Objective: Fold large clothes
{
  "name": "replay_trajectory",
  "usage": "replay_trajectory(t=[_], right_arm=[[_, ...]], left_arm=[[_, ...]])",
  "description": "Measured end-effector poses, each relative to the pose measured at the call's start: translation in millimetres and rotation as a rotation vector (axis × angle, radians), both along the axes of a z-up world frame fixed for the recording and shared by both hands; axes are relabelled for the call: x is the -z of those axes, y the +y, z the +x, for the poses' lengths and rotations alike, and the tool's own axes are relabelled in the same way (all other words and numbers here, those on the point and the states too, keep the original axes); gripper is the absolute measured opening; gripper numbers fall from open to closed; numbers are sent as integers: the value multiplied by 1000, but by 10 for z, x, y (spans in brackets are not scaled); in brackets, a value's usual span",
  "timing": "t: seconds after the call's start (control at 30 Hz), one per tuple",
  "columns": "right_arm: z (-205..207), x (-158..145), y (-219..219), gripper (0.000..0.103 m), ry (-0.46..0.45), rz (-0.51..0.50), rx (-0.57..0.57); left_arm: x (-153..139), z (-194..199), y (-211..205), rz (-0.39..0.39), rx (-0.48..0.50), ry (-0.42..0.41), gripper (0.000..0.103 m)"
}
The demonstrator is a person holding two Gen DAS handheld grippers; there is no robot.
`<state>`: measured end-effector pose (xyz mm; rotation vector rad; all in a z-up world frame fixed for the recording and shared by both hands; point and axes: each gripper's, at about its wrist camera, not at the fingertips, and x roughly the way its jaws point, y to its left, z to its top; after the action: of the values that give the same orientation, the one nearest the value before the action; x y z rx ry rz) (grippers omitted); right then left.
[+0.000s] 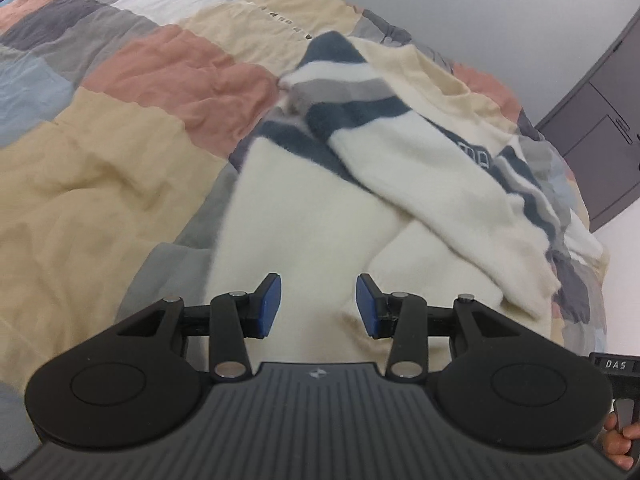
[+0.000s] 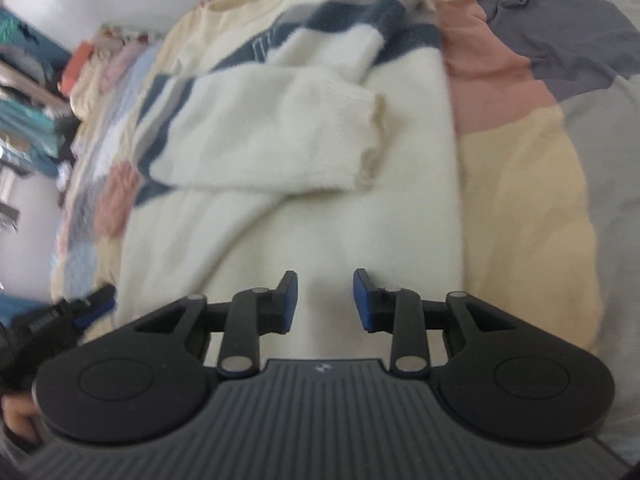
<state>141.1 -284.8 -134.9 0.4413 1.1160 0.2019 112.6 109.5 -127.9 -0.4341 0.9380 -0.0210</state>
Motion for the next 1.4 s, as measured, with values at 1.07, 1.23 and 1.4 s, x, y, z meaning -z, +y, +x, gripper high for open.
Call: replay_trajectory(t=[1.07, 1.23, 1.4], right_arm=[[93, 350, -18, 74, 241, 103, -114], [110, 334, 66, 50, 214, 41, -176], [72, 147, -25, 30, 129, 93, -171]], left_arm=[[495, -144, 115, -161, 21, 261, 48], [535, -161, -40, -161, 55, 270, 32], [359, -245, -17, -209, 76, 188, 16]])
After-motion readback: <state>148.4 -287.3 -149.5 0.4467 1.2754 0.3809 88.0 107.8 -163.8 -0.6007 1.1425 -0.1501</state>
